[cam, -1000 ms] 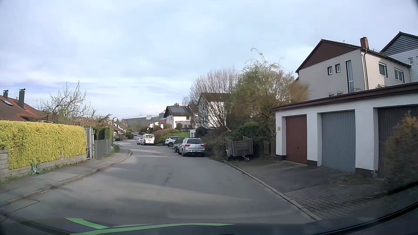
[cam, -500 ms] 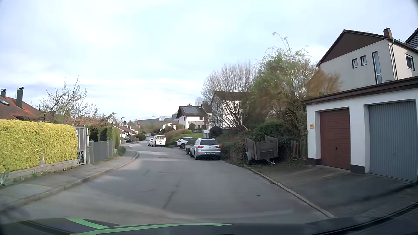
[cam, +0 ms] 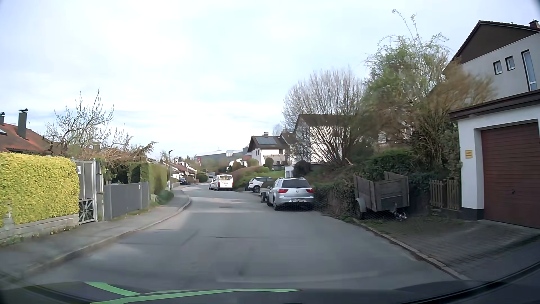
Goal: Follow the waypoints while adhering to traffic rules and regulations
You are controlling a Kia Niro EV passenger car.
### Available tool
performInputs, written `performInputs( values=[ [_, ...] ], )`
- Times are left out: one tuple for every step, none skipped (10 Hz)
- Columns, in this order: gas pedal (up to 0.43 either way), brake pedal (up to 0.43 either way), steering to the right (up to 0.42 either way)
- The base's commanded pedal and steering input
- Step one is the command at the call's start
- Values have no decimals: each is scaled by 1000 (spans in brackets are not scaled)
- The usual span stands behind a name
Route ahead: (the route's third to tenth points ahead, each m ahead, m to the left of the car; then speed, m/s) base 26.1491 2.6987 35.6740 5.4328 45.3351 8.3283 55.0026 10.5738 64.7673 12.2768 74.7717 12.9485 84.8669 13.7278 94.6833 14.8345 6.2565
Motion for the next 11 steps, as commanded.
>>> performInputs(
  values=[
    [197, 0, -90],
    [197, 0, -85],
    [197, 0, -81],
    [197, 0, -76],
    [197, 0, -72],
    [197, 0, -64],
    [197, 0, -57],
    [197, 0, -53],
    [189, 0, -48],
    [189, 0, -44],
    [177, 0, -41]
  ],
)
